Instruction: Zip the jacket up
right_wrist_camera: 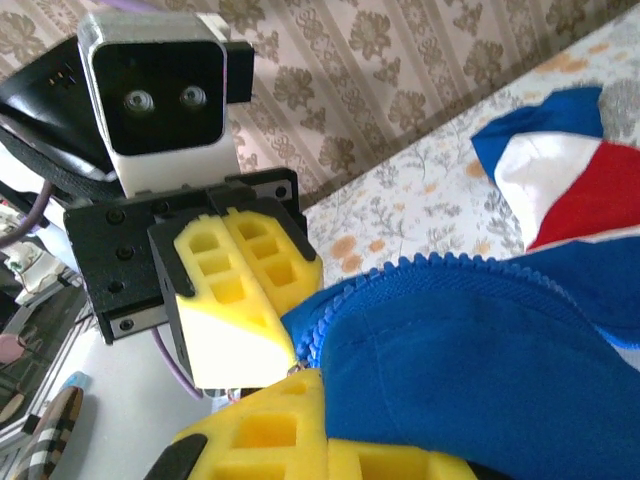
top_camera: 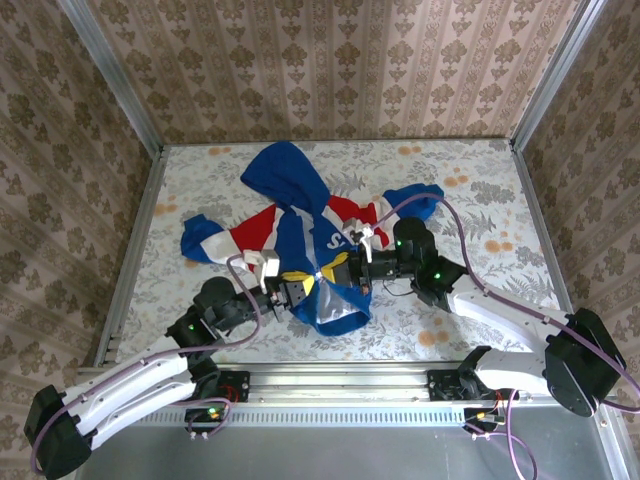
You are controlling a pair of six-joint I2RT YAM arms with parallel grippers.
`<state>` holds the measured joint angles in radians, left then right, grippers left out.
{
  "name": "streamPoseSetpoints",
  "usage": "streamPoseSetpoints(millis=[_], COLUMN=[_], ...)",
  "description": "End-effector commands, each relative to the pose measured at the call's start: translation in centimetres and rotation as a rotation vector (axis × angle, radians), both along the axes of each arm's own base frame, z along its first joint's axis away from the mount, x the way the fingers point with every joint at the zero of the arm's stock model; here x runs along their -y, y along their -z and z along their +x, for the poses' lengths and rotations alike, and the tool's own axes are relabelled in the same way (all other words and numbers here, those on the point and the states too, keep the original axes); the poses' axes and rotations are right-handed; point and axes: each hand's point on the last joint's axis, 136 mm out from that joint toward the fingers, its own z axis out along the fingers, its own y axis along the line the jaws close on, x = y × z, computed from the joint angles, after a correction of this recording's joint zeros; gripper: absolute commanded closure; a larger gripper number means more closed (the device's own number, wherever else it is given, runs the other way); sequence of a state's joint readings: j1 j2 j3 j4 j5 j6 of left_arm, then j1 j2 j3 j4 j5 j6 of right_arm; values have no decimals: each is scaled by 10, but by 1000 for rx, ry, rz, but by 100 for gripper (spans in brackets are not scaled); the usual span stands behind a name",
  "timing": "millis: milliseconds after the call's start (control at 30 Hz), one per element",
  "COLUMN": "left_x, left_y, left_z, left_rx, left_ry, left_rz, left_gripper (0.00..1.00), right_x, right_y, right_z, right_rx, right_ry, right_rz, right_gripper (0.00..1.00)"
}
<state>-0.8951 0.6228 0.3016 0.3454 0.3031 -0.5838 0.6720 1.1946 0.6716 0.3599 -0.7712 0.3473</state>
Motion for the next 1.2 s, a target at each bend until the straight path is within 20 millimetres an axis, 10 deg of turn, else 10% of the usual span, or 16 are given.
streamPoseSetpoints(millis=[0, 300, 1167], left_x=[-1, -13, 12], left_y=[14, 10, 14], left_z=[-1, 2, -1], left_rx=[-72, -138, -261], left_ry=[-5, -115, -111], left_rz=[66, 60, -202], left_gripper=[88, 43, 74], right_x=[5, 16, 7], right_y=[-4, 27, 28], right_z=[-3, -5, -3], right_rx=[-8, -109, -189], right_ry=[24, 98, 97], right_rz=[57, 61, 108], right_gripper=[100, 100, 100])
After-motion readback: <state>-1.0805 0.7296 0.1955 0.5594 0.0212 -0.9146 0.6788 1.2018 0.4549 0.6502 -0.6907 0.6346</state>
